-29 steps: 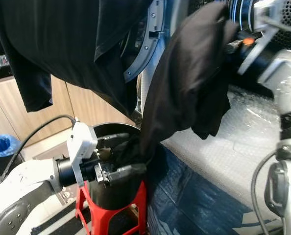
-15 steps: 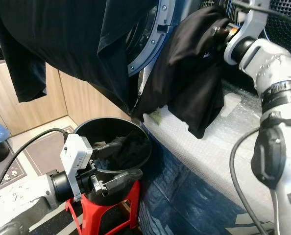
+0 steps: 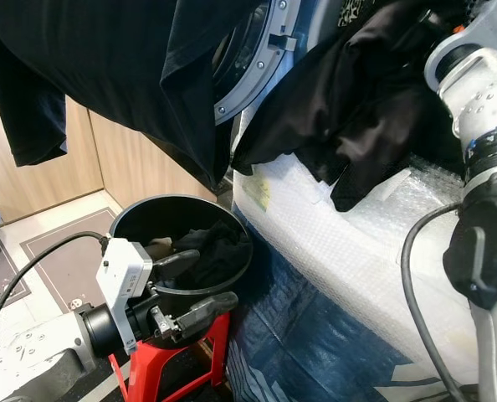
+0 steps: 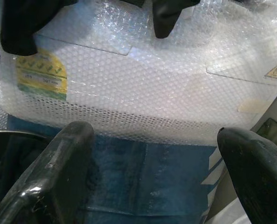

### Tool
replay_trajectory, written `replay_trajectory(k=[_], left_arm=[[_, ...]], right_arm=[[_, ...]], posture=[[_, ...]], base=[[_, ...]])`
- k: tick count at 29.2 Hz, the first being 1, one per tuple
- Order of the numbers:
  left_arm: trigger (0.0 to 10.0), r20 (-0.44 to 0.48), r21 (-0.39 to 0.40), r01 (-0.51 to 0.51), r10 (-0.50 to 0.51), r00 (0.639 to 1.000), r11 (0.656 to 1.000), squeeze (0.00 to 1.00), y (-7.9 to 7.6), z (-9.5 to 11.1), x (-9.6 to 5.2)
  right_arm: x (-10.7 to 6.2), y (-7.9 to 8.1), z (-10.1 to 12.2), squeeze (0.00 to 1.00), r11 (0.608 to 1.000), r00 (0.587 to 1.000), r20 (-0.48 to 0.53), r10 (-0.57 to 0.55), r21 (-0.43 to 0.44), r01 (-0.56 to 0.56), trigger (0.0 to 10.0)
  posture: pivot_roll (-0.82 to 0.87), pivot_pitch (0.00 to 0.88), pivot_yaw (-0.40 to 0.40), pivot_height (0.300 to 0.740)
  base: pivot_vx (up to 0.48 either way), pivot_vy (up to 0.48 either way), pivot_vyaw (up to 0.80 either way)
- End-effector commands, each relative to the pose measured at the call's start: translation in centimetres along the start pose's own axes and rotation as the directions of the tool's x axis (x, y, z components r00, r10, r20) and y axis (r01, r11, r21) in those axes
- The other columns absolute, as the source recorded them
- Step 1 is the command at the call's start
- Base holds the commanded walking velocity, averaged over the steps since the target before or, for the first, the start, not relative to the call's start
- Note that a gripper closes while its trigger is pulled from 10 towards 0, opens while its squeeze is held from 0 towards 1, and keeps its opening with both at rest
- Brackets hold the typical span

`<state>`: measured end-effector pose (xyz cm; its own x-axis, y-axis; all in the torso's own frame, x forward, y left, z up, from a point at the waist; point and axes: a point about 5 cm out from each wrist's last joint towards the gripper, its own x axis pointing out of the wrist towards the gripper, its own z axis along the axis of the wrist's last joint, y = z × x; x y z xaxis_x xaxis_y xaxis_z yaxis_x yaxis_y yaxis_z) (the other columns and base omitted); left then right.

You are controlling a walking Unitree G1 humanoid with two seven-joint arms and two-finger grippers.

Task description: Clothes washing

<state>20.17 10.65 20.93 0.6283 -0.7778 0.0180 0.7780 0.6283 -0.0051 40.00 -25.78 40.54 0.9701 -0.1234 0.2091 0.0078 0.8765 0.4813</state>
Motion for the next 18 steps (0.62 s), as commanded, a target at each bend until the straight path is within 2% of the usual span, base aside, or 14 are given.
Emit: replay_trajectory(k=[1, 3, 5, 7, 11, 14, 16, 17, 18], left_arm=[[10.0, 0.011, 0.002, 0.017, -0.017, 1.0, 1.0, 0.0, -0.6, 0.4, -0.1], [10.0, 0.012, 0.0, 0.013, -0.013, 1.0, 1.0, 0.0, -0.6, 0.4, -0.1], [10.0, 0.018, -0.015, 0.007, -0.007, 1.0, 1.0, 0.0, -1.0, 0.4, -0.2], [10.0, 0.018, -0.024, 0.002, -0.001, 1.0, 1.0, 0.0, -1.2, 0.3, -0.2], [10.0, 0.018, -0.03, -0.004, 0.005, 1.0, 1.0, 0.0, -1.4, 0.3, -0.2], [10.0, 0.015, -0.032, -0.008, 0.009, 1.0, 0.999, 0.0, -1.5, 0.2, -0.3], [10.0, 0.014, -0.04, -0.023, 0.024, 1.0, 0.999, 0.0, -1.5, 0.2, -0.6], [10.0, 0.012, -0.044, -0.036, 0.036, 0.999, 0.998, 0.0, -1.5, 0.2, -0.7], [10.0, 0.012, -0.044, -0.036, 0.036, 0.999, 0.998, 0.0, -1.5, 0.2, -0.7]], right_arm=[[-0.2, 0.2, 2.3, 0.0, 0.998, 0.996, 0.087, -0.033, 0.048, 0.029, 10.0], [-0.4, 0.1, 3.5, 0.0, 0.99, 0.985, 0.151, -0.088, 0.121, 0.07, 10.0], [-1.1, -0.2, 6.2, 0.0, 0.97, 0.946, 0.269, -0.182, 0.208, 0.127, 10.0], [-1.5, -0.3, 7.4, 0.0, 0.963, 0.921, 0.317, -0.224, 0.218, 0.16, 10.0], [-1.9, -0.6, 8.4, 0.0, 0.952, 0.895, 0.356, -0.268, 0.239, 0.19, 10.0], [-2.1, -0.7, 8.9, 0.0, 0.953, 0.887, 0.374, -0.272, 0.23, 0.196, 10.0], [-2.1, -0.4, 8.9, 0.0, 0.96, 0.878, 0.392, -0.276, 0.152, 0.234, 10.0], [-1.8, -0.2, 8.0, 0.0, 0.962, 0.882, 0.387, -0.269, 0.057, 0.269, 10.0], [-1.8, -0.2, 8.0, 0.0, 0.962, 0.882, 0.387, -0.269, 0.057, 0.269, 10.0]], posture=[[0.07, 0.051, -0.224, 0.74], [0.07, 0.051, -0.226, 0.74], [0.08, 0.048, -0.236, 0.74], [0.08, 0.049, -0.239, 0.74], [0.09, 0.054, -0.245, 0.74], [0.1, 0.06, -0.246, 0.74], [0.1, 0.08, -0.248, 0.74], [0.1, 0.09, -0.249, 0.74], [0.1, 0.09, -0.249, 0.74]], base=[[0.0, 0.0, 0.0], [0.0, 0.0, 0.0], [0.0, 0.0, 0.0], [0.0, 0.0, 0.0], [0.0, 0.0, 0.0], [0.0, 0.0, 0.0], [0.0, 0.0, 0.0], [0.0, 0.0, 0.0], [0.0, 0.0, 0.0]])
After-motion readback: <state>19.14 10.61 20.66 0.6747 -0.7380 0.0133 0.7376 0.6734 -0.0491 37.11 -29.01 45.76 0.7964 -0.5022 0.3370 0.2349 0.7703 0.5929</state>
